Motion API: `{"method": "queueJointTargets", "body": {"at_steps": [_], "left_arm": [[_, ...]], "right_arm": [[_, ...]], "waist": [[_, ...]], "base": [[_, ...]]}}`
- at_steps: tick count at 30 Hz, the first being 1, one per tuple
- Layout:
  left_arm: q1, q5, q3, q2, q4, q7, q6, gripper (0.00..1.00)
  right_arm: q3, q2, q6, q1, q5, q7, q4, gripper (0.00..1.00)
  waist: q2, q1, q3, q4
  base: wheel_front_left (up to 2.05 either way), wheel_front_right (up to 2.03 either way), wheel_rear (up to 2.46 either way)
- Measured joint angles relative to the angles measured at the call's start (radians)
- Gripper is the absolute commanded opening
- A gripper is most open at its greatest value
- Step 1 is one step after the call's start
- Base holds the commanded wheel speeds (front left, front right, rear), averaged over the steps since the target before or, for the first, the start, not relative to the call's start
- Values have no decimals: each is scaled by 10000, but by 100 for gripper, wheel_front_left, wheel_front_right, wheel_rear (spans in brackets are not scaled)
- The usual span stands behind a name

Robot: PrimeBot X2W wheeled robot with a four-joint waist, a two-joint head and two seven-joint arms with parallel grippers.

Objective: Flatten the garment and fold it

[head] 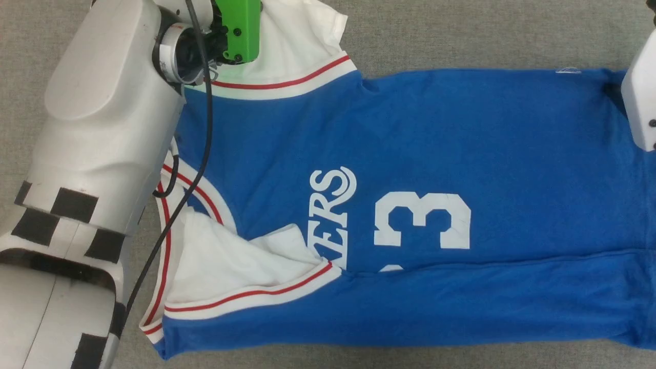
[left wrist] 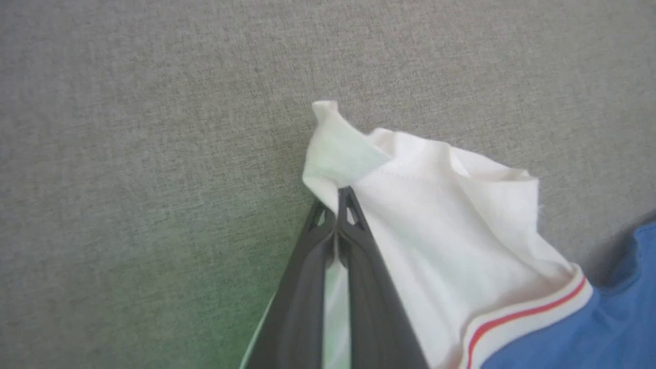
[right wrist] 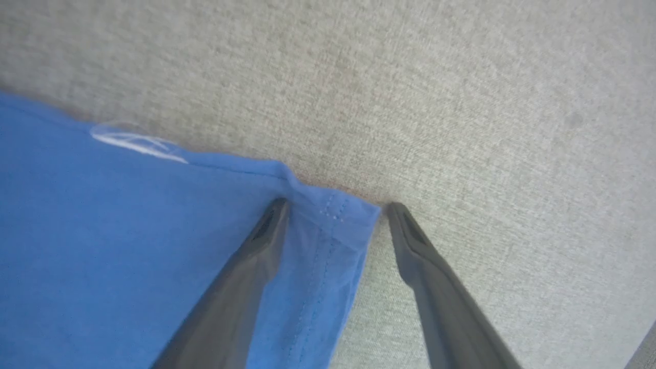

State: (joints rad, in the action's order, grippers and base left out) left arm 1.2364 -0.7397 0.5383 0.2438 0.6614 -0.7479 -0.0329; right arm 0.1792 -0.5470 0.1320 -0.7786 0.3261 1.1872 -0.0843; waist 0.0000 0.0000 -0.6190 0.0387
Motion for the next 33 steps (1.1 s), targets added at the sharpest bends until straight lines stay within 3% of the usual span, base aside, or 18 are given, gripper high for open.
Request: {"method": "queueJointTargets", "body": {"at_steps": [1, 2, 10, 23, 29, 33], "left_arm": [[-37, -4, -8, 25, -73, -2, 2, 0], [-85, -8, -12, 58, -159, -4, 29, 0], [-629, -336, -136, 176, -786, 236, 31, 0], [-2505, -769, -685, 922, -2474, 1216, -63, 0], [-4108, -1168, -899, 1302, -3760, 1354, 203, 0], [-5569, -1336, -1087, 1657, -4711, 1509, 619, 0]], "right_arm": [[-65, 13, 2, 1, 23, 58, -21, 36], [-113, 44, 2, -2, 44, 104, -27, 0], [-552, 424, 2, 220, 46, -581, -261, 0], [-1574, 867, 0, 1898, 606, -2874, -439, 0], [-1862, 1053, 0, 3207, 897, -3325, -497, 0], [-1998, 1166, 0, 4060, 1012, -3455, -529, 0]], "waist": [[0, 0, -11, 11], [0, 0, -7, 12], [0, 0, 256, -34], [0, 0, 2072, -135], [0, -1, 3011, -152], [0, -1, 3620, -146]], "base": [[0, 0, 0], [0, 0, 0], [0, 0, 0], [0, 0, 0], [0, 0, 0], [0, 0, 0]]}}
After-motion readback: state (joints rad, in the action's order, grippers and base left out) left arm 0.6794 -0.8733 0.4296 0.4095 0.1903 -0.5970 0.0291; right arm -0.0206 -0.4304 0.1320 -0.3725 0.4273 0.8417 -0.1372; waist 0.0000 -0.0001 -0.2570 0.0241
